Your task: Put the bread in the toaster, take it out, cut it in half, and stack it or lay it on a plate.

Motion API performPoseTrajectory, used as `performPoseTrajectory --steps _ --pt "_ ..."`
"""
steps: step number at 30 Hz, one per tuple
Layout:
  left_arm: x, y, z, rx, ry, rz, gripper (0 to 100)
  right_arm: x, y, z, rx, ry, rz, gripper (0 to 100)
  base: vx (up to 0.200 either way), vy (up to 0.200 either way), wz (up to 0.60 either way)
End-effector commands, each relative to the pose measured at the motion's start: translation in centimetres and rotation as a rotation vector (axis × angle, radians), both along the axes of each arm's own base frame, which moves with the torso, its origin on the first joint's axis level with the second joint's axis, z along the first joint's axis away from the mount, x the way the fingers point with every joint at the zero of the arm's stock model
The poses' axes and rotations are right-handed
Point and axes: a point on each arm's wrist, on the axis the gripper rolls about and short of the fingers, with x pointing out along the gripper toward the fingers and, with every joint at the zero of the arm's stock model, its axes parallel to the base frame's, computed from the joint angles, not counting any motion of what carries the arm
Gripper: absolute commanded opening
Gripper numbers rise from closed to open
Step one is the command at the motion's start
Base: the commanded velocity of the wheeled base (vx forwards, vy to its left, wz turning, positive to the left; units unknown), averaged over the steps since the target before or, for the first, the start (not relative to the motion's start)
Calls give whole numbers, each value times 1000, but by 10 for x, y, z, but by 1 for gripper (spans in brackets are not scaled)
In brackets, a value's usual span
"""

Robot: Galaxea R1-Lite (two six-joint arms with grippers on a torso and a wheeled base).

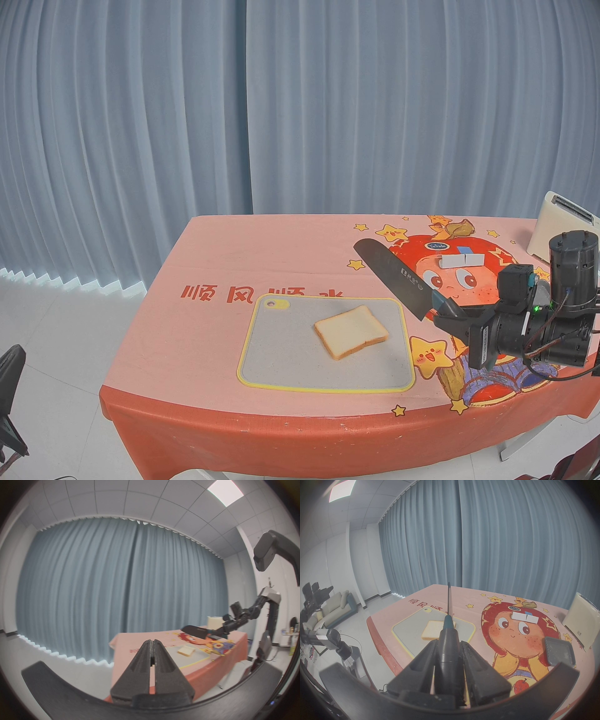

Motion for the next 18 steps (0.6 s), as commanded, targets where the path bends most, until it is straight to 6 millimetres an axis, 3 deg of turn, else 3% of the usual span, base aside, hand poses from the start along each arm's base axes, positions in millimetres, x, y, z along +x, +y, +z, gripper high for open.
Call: performPoseTrajectory --steps 1,5,10,14,16,17,18 --pt "43 -11 23 0 159 -179 0 1 7 -2 -5 7 22 0 0 0 0" --pt "66 -18 36 8 165 -282 0 -3 12 -3 -9 10 48 0 0 0 0" --pt "95 -23 53 7 149 -280 0 -5 17 -7 -24 22 74 0 0 0 0" --pt "135 -30 69 11 177 -279 0 -7 22 -5 -22 14 88 0 0 0 0" --pt "139 -31 69 14 179 -275 0 -7 22 -6 -23 16 88 0 0 0 0" --pt "166 -36 72 24 174 -287 0 -7 25 -10 -33 34 95 0 0 0 0" --pt "166 -36 72 24 174 -287 0 -7 25 -10 -33 34 95 0 0 0 0"
